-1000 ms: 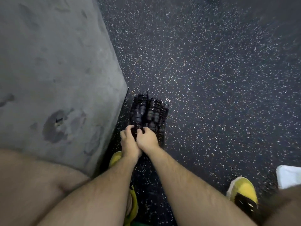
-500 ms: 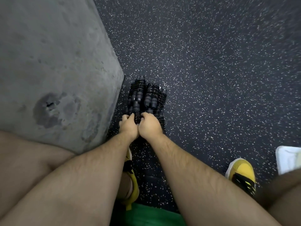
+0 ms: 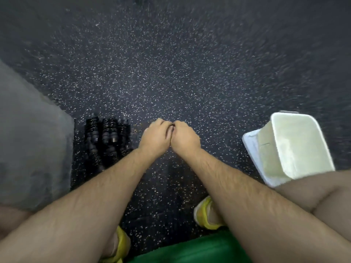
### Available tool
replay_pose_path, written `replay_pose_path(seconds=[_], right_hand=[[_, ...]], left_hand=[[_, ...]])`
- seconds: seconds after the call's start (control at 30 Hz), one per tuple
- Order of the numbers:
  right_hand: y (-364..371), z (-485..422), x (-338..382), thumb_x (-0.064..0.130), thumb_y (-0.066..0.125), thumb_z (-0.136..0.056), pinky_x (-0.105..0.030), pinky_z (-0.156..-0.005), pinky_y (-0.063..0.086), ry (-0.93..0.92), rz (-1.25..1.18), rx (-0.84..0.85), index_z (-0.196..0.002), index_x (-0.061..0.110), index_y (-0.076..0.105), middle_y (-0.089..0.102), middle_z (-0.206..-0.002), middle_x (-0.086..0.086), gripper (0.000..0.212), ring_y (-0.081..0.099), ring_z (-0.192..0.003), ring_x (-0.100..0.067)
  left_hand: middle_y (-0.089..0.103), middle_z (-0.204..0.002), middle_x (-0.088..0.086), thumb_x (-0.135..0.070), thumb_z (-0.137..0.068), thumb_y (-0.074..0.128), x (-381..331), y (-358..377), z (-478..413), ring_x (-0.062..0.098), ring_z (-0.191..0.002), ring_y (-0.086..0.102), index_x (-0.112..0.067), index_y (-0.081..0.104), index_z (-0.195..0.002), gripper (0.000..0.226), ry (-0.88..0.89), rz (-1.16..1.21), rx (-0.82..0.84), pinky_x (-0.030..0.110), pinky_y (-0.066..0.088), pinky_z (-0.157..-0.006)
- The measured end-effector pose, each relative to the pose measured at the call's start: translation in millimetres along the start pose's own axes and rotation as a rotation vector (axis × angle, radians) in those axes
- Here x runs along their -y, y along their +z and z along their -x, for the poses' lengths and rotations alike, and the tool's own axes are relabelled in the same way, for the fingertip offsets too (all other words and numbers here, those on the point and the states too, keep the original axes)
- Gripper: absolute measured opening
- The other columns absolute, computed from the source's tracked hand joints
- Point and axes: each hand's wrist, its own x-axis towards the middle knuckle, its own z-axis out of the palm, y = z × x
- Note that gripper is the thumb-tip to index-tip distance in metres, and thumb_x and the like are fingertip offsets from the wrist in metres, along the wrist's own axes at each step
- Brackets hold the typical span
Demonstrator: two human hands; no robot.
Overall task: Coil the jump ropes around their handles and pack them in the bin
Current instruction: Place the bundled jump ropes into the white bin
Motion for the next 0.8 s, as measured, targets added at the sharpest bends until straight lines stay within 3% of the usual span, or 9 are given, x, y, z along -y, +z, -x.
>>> replay_pose_path(seconds=[0.13, 0.3, 0.43, 0.53, 0.63, 0.7, 0.8], right_hand=[[-56, 0, -85, 0.018, 0.042, -0.097, -0.036, -0.073, 0.042, 0.124, 0.096, -0.108, -0.116, 0.014, 0.055, 0.058, -0.117, -0.007, 0.023, 0.059, -0.105, -0.028], [-115, 17, -199, 0.018, 0.044, -0.096, -0.041, -0.085, 0.047, 0.278, 0.307, -0.196, -0.117, 0.014, 0.054, 0.056, -0.119, -0.008, 0.024, 0.057, -0.114, -0.03], [-132, 51, -276, 0.03, 0.053, -0.096, -0.038, -0.091, 0.044, 0.552, 0.378, -0.172, -0.13, 0.015, 0.048, 0.052, -0.13, -0.007, 0.037, 0.047, -0.124, -0.028], [-121, 74, -313, 0.036, 0.054, -0.096, -0.037, -0.099, 0.041, 0.681, 0.34, 0.041, -0.139, 0.014, 0.046, 0.05, -0.137, -0.007, 0.048, 0.042, -0.129, -0.027], [-112, 76, -321, 0.023, 0.059, -0.093, -0.037, -0.104, 0.04, 0.664, 0.254, 0.238, -0.139, 0.016, 0.05, 0.052, -0.14, -0.005, 0.047, 0.044, -0.131, -0.027], [-111, 71, -316, 0.017, 0.059, -0.093, -0.036, -0.103, 0.043, 0.64, 0.212, 0.242, -0.136, 0.016, 0.055, 0.056, -0.139, -0.005, 0.043, 0.05, -0.13, -0.026], [-107, 62, -302, 0.012, 0.054, -0.093, -0.036, -0.095, 0.048, 0.55, 0.241, 0.105, -0.128, 0.012, 0.059, 0.062, -0.13, -0.007, 0.035, 0.058, -0.121, -0.027]], left_hand=[[0.059, -0.12, 0.006, -0.036, -0.108, 0.031, -90, 44, -39, 0.026, -0.111, 0.056, -0.021, 0.058, -0.131, 0.039, 0.128, 0.036, 0.126, 0.046, 0.047, -0.094], [0.058, -0.119, 0.009, -0.038, -0.106, 0.028, -206, 113, -62, 0.031, -0.113, 0.057, -0.022, 0.055, -0.132, 0.041, 0.263, 0.079, 0.313, 0.048, 0.048, -0.095], [0.056, -0.129, 0.012, -0.026, -0.102, 0.04, -276, 173, -58, 0.034, -0.118, 0.056, -0.029, 0.05, -0.141, 0.04, 0.379, 0.052, 0.46, 0.049, 0.05, -0.094], [0.05, -0.134, 0.017, -0.024, -0.1, 0.046, -300, 210, -48, 0.037, -0.124, 0.051, -0.033, 0.043, -0.148, 0.049, 0.367, 0.015, 0.6, 0.048, 0.047, -0.1], [0.047, -0.133, 0.016, -0.023, -0.096, 0.055, -302, 228, -40, 0.038, -0.123, 0.051, -0.031, 0.037, -0.152, 0.059, 0.348, -0.101, 0.696, 0.045, 0.046, -0.1], [0.052, -0.132, 0.012, -0.012, -0.09, 0.06, -296, 229, -39, 0.035, -0.119, 0.056, -0.028, 0.037, -0.151, 0.067, 0.343, -0.122, 0.729, 0.039, 0.048, -0.095], [0.057, -0.141, 0.01, -0.014, -0.1, 0.051, -282, 219, -44, 0.03, -0.125, 0.057, -0.02, 0.044, -0.148, 0.049, 0.272, 0.046, 0.643, 0.034, 0.045, -0.101]])
